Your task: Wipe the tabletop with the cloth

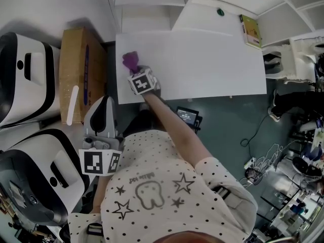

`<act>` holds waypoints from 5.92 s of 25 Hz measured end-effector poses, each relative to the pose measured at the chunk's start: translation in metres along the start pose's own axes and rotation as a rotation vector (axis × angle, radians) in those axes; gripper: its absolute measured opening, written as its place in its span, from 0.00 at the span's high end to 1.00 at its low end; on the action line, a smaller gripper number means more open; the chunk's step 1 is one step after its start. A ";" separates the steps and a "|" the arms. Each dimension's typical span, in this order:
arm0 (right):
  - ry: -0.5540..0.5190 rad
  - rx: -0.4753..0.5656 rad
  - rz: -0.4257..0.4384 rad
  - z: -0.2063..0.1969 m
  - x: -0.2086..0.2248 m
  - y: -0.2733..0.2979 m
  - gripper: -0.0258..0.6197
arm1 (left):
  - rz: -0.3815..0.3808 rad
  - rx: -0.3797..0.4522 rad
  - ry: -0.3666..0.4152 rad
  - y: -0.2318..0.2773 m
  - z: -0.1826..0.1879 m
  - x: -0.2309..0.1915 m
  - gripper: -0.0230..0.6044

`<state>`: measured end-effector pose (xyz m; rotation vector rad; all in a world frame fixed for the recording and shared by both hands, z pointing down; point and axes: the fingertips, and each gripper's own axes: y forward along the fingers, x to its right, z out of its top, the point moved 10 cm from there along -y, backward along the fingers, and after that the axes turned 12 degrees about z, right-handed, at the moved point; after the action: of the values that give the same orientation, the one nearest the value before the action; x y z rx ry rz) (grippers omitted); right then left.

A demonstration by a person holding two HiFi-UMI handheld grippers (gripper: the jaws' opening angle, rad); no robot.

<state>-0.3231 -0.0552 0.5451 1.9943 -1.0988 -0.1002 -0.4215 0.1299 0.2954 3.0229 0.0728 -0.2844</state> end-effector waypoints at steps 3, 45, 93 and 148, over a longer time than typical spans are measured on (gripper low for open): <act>-0.023 -0.004 -0.001 0.003 -0.004 0.002 0.86 | 0.009 0.001 -0.003 -0.001 0.000 -0.003 0.97; 0.057 0.172 0.001 -0.046 0.065 -0.123 0.86 | -0.087 -0.002 0.009 0.031 -0.008 0.091 0.97; 0.225 0.088 -0.301 -0.182 0.163 -0.236 0.87 | -0.181 -0.033 -0.014 0.019 -0.045 0.200 0.97; 0.202 0.070 -0.314 -0.142 0.074 -0.167 0.87 | -0.086 -0.036 -0.042 0.000 -0.018 0.083 0.97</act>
<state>-0.1058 0.0246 0.5427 2.1734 -0.6649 -0.0233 -0.3365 0.1346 0.2969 2.9808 0.2031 -0.3493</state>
